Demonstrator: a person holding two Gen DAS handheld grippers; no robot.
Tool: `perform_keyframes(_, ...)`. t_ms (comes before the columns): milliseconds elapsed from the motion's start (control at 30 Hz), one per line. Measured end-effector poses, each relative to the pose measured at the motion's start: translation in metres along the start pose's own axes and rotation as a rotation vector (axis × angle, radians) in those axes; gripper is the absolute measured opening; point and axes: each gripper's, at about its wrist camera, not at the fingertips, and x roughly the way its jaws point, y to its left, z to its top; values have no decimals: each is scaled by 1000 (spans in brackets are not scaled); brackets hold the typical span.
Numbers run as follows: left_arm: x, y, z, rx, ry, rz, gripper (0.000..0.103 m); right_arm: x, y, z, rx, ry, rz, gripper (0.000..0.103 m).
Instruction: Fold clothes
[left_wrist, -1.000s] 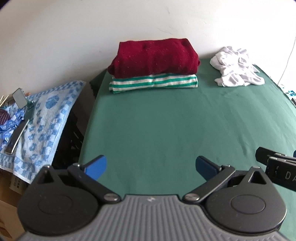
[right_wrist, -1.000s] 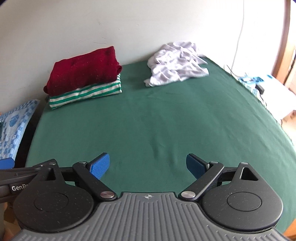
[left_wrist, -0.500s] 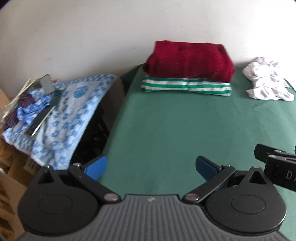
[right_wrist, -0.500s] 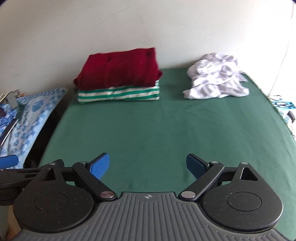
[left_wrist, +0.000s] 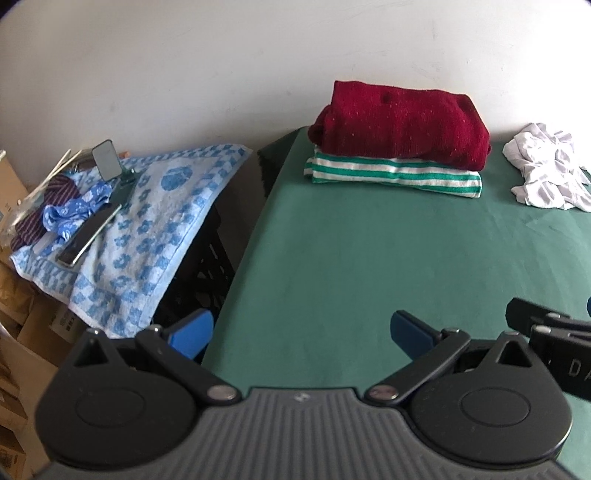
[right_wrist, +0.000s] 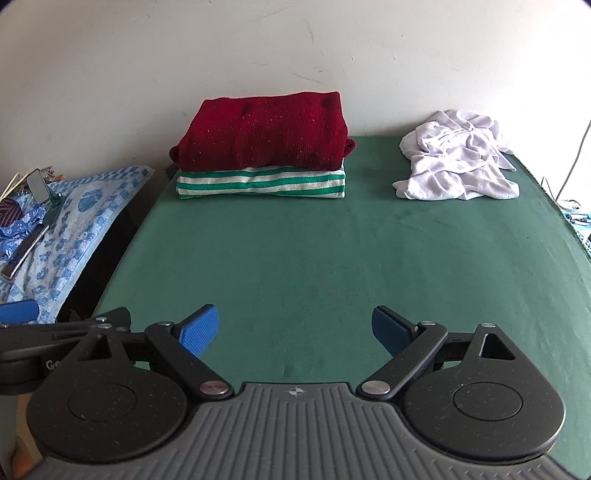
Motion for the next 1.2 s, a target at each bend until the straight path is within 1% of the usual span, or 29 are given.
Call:
perform_keyframes(167,3,-2,1,9,-11,-10,103,0,2,0,-2,-6,-27,92)
perform_keyframes(367,8,3,1,-28,-10,-79,102,-2,2,3,-10,-27,-52,92)
perform_keyframes(433,8,2,1,-24,-18,-86,102,-3,2,3,-11,-32,-58,92)
perform_keyframes(700,3,1,3,15,-60,-76,102,-4,3,4,-35,-42,-78,92)
perform_keyframes(833,1,7,4,-19,-70,-98,102,-6,4,5,-44,-50,-81,92)
perform_keyframes(1100,-5,14,6,-38,-90,-123,102,-13,8,5,-69,-80,-90,92)
perform_keyframes(1200,-5,8,5,0,-78,-89,102,-14,6,5,-61,-79,-86,92)
